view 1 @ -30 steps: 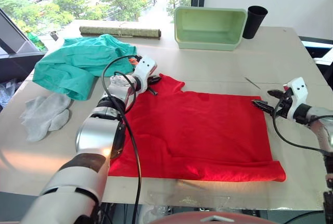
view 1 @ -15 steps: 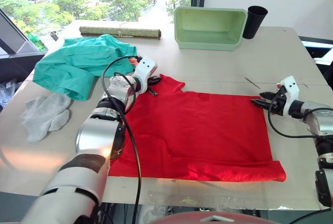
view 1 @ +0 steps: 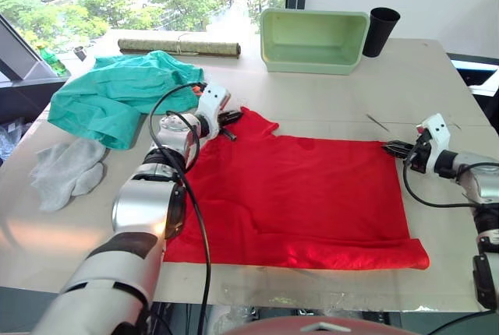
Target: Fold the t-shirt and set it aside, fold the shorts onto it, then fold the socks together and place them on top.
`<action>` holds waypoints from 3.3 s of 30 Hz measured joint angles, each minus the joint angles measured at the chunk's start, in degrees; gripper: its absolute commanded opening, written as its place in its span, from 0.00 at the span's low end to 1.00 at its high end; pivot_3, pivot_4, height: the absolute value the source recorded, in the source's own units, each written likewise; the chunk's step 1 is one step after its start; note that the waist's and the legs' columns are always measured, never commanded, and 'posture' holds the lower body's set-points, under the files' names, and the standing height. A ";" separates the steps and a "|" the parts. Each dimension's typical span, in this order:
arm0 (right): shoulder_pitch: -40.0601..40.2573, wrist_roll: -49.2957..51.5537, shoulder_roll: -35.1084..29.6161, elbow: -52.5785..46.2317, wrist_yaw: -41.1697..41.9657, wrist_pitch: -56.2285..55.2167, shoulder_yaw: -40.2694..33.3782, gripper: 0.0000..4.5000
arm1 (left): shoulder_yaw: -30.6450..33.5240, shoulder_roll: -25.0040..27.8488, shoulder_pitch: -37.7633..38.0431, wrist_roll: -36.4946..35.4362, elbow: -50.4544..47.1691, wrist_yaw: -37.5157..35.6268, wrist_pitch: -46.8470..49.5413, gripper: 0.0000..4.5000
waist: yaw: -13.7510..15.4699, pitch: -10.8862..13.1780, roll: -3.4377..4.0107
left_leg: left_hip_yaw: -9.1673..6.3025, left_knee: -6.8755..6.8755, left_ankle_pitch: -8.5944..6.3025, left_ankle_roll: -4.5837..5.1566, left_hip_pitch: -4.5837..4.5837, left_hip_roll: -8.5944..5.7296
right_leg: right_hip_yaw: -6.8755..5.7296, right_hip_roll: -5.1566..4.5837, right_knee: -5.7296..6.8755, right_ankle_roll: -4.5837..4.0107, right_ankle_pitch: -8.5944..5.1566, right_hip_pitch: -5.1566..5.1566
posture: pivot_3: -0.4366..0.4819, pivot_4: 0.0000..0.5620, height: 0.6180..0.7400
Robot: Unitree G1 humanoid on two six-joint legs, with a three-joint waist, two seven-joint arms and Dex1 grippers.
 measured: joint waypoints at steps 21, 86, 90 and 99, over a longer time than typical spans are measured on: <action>13.87 9.77 1.02 -17.78 5.68 -7.10 -7.36 0.00 | 3.54 7.50 11.55 -8.88 -22.45 -23.06 -3.10 0.00 | -1.12 0.03 0.03 | -0.08 0.01 0.00 0.00 0.00 0.03 | -0.02 0.01 0.08 0.00 0.00 0.00 | 0.48 0.27 0.96; 33.25 8.84 -11.41 -28.87 16.28 -7.11 -6.57 1.00 | -11.84 21.88 31.93 -6.91 -28.64 -32.02 -55.05 0.98 | -1.09 -0.05 0.18 | -0.18 -0.13 -0.04 0.06 0.21 0.02 | -0.03 0.01 0.06 0.02 -0.01 0.14 | 0.48 0.27 0.96; 32.19 18.11 -12.64 -38.79 14.99 6.31 -8.57 1.00 | -12.57 22.53 33.44 -11.21 -30.33 -36.45 -50.84 0.98 | -1.37 -0.06 0.19 | -0.18 -0.31 -0.04 0.06 0.49 0.01 | 0.11 0.04 0.07 0.03 -0.02 0.27 | 0.48 0.27 0.96; 32.20 18.56 -12.66 -44.16 12.24 11.24 -8.35 1.00 | -13.60 24.08 36.14 -23.52 -41.14 -43.61 -14.44 0.98 | -0.82 0.01 0.07 | -0.31 -0.38 -0.05 0.07 0.33 -0.03 | -0.07 0.04 0.00 0.24 -0.13 0.21 | 0.48 0.27 0.96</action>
